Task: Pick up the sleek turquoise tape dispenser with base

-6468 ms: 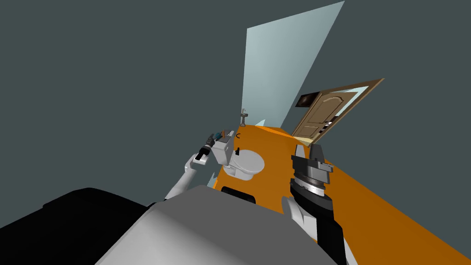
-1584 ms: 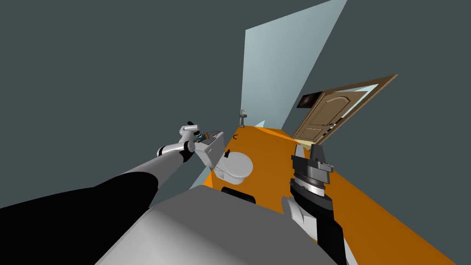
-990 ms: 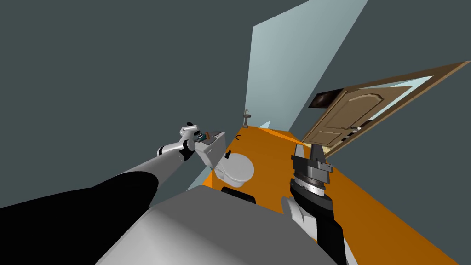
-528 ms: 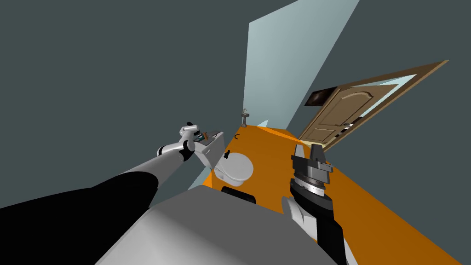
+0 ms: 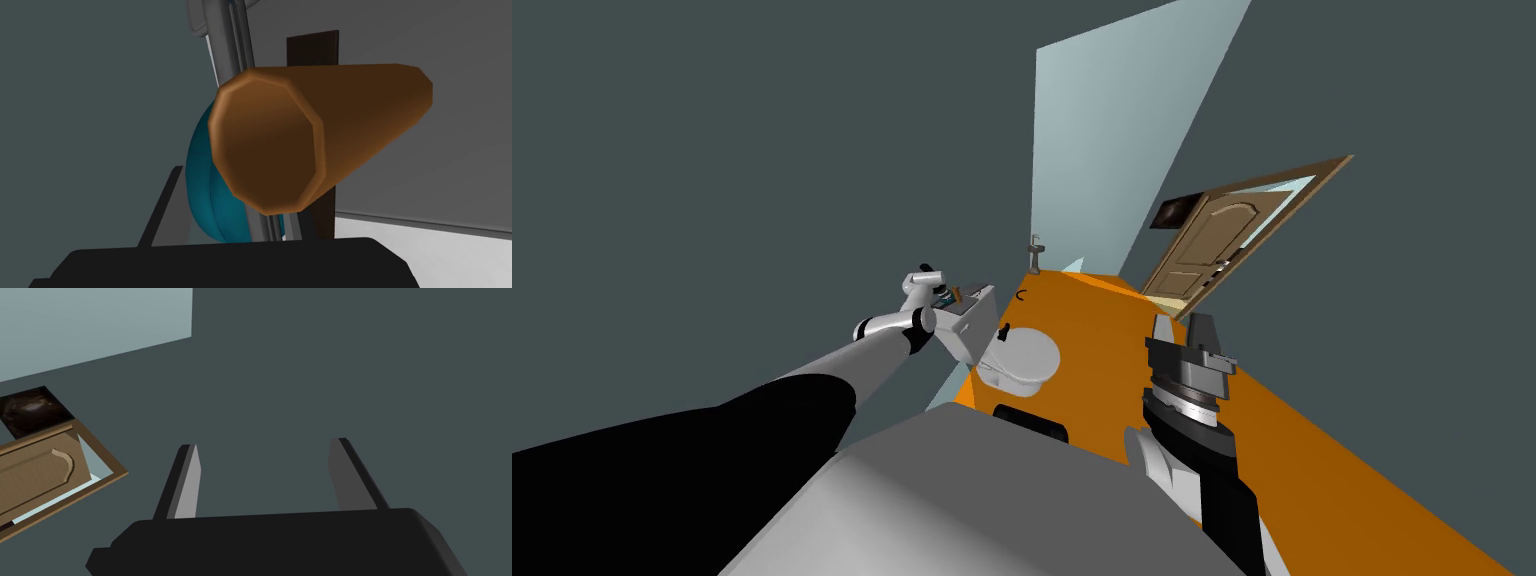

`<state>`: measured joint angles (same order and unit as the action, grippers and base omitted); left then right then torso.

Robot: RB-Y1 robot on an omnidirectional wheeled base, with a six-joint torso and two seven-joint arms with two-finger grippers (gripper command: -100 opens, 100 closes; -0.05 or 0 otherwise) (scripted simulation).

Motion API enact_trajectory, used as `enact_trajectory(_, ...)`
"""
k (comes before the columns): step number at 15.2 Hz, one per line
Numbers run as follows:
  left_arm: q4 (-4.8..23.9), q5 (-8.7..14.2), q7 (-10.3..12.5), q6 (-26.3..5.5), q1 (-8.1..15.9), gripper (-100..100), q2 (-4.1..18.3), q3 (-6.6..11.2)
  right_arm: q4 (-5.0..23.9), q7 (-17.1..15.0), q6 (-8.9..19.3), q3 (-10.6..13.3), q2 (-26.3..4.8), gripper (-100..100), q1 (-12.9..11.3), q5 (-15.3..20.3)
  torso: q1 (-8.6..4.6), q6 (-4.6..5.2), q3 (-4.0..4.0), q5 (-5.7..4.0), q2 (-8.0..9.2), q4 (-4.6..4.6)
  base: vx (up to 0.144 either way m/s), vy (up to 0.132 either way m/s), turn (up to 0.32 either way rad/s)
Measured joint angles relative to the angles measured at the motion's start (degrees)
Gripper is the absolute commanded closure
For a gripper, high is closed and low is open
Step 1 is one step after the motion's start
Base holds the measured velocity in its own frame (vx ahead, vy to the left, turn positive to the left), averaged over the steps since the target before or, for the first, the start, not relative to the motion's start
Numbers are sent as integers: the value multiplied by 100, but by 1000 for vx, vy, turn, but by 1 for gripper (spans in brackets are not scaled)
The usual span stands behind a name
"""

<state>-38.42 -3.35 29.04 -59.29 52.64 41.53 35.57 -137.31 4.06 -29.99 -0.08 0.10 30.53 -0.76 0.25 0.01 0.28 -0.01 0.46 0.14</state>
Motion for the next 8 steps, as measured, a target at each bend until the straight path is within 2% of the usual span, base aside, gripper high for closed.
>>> enact_trajectory(3, -131, -46, 269, -103, -53, 100, 0, -133, 0, 0, 0, 0, 0, 0, 0, 0, 6, 0, 0, -1, -2, 2, -87, 70, -149)
enact_trajectory(8, -378, -114, 702, -283, -151, 100, -4, -338, 0, 0, 0, 0, 0, 0, 0, 0, -6, -4, 4, -4, 2, 6, -86, 42, -121)
